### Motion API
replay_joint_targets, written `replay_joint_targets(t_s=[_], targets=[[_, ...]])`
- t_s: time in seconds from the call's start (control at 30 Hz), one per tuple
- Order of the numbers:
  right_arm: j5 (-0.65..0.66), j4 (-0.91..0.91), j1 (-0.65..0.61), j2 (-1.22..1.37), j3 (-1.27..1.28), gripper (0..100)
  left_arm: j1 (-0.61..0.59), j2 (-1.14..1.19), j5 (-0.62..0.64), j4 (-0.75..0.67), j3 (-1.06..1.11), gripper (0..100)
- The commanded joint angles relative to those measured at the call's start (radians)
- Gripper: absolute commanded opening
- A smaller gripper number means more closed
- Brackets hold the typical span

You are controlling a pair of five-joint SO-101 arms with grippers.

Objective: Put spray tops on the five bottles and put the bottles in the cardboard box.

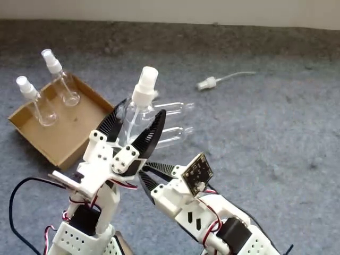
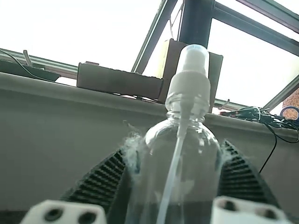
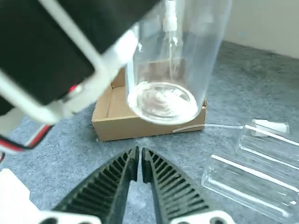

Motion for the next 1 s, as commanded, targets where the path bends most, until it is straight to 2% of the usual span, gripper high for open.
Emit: replay_joint_targets(t_s=[0.0,0.3,0.57,0.67,0.77,0.87,0.97], targets=[[-0.008,-0.025,0.059,-0.012,-0.07,0.5,0.002,-0.012,0.009,0.046,0.021,15],[-0.008,-0.027,0.179,-0.012,-0.073,0.5,0.002,-0.012,0.009,0.08,0.021,15],[-0.008,-0.027,0.173,-0.012,-0.067,0.5,0.002,-0.012,0.011,0.072,0.021,15],[-0.008,-0.027,0.11,-0.012,-0.068,0.5,0.002,-0.015,0.012,0.04,0.019,15],[0.0,-0.041,-0.01,-0.012,-0.067,0.5,0.001,-0.015,0.008,-0.049,0.019,15],[0.0,-0.182,-0.108,-0.012,-0.065,0.5,-0.002,-0.015,0.008,-0.115,0.019,15],[0.002,-0.311,-0.133,-0.012,-0.035,0.5,-0.007,-0.015,0.006,-0.14,0.019,15]])
